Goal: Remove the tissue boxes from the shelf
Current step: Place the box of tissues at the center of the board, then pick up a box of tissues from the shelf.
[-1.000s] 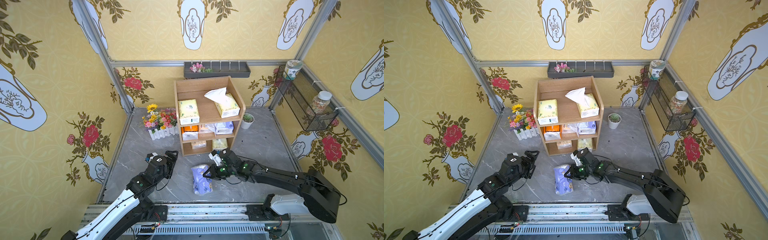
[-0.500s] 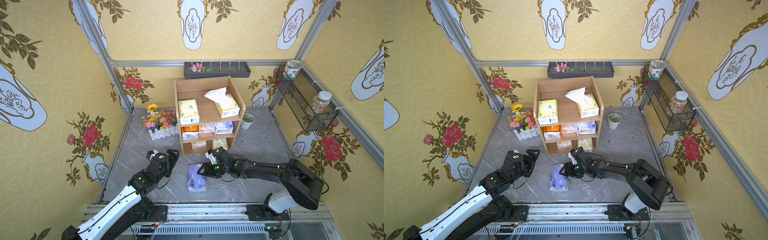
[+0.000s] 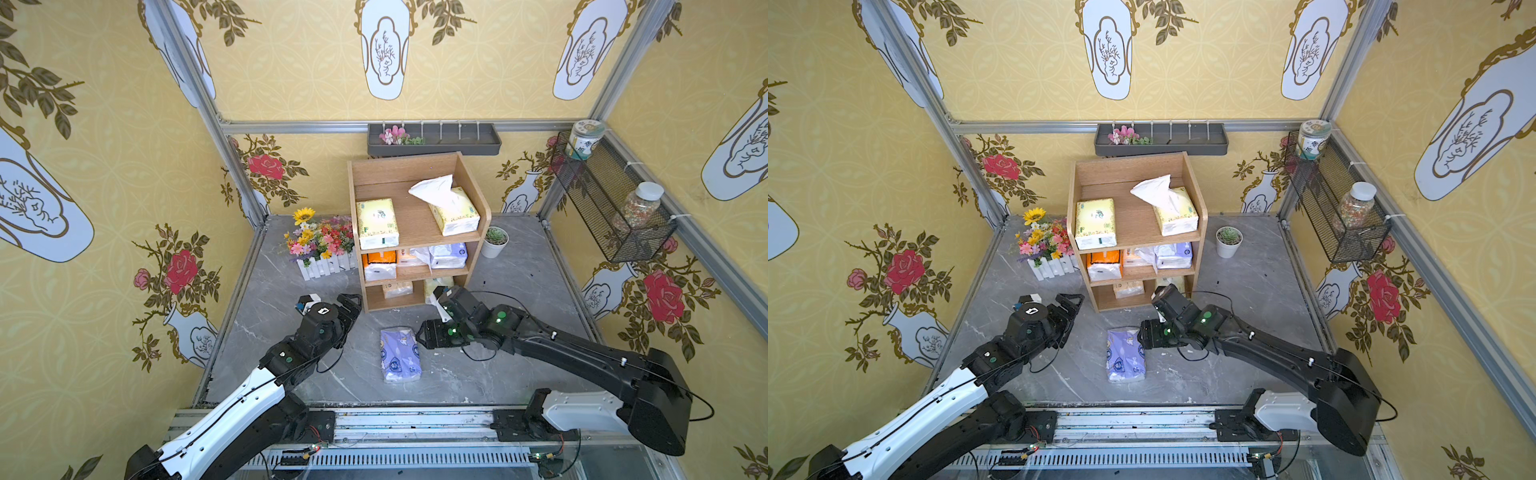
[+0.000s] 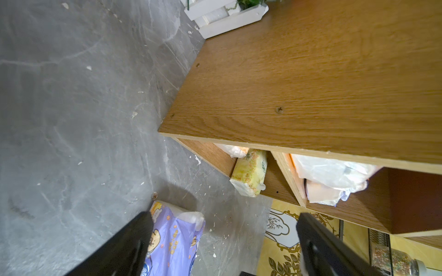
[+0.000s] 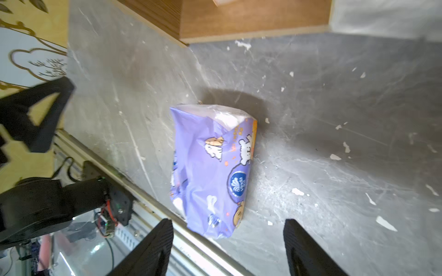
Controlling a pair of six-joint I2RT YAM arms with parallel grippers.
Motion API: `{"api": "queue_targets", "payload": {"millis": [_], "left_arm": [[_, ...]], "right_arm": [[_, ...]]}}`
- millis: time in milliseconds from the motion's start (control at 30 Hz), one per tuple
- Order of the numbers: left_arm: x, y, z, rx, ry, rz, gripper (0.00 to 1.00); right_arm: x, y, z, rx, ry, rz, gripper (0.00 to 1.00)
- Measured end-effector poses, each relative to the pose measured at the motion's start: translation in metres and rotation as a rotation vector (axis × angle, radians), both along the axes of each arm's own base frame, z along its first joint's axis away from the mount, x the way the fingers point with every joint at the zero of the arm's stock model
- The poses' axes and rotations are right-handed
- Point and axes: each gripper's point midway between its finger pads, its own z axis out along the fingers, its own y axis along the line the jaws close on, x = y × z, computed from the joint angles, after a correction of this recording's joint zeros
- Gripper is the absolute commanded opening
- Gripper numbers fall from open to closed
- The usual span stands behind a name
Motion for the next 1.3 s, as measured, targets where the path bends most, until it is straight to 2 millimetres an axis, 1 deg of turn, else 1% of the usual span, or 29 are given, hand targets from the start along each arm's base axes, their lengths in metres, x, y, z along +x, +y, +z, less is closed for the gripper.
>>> {"api": "queue_targets", "payload": {"millis": [133,200,267,367,433,500,567,633,667,733,833,933,1000,1300], "left_arm": [[0.001,0.003,-0.001,0.004,-0.004,0.016,1.00],[0.002,0.005,-0.001,-0.001,-0.003,0.036,1.00],[0.003,0.008,0.000,0.002,-0.005,0.048,1.00],[0.004,0.010,0.000,-0.001,-0.006,0.066,1.00],[0.005,0.012,0.000,-0.002,-0.006,0.077,1.00],[0.005,0.013,0.000,-0.007,-0.005,0.089,1.00],[0.006,0.014,0.002,-0.007,-0.011,0.096,1.00],[0.006,0.015,0.004,-0.015,-0.014,0.105,1.00],[0.006,0.015,0.005,-0.016,-0.018,0.107,1.00],[0.006,0.016,0.006,-0.019,-0.022,0.108,1.00],[0.005,0.017,0.009,-0.034,-0.026,0.118,1.00],[0.005,0.018,0.011,-0.040,-0.031,0.122,1.00],[0.004,0.019,0.010,-0.038,-0.028,0.122,1.00],[0.001,0.021,0.006,-0.023,-0.010,0.121,1.00]], "right_arm": [[0.019,0.008,0.081,0.079,-0.150,-0.025,0.76],[0.027,0.011,0.114,0.113,-0.206,-0.040,0.76],[0.034,0.014,0.138,0.138,-0.246,-0.053,0.76],[0.048,0.022,0.165,0.160,-0.290,-0.087,0.75],[0.058,0.030,0.180,0.182,-0.314,-0.096,0.74],[0.069,0.045,0.199,0.217,-0.339,-0.101,0.73],[0.076,0.054,0.212,0.234,-0.358,-0.105,0.73],[0.083,0.059,0.226,0.250,-0.383,-0.117,0.74],[0.086,0.059,0.231,0.251,-0.396,-0.128,0.76],[0.092,0.056,0.235,0.246,-0.415,-0.155,0.77],[0.106,0.051,0.230,0.224,-0.417,-0.190,0.77],[0.121,0.053,0.222,0.213,-0.400,-0.211,0.75],[0.129,0.055,0.220,0.225,-0.386,-0.224,0.74],[0.144,0.066,0.224,0.300,-0.351,-0.208,0.74]]}}
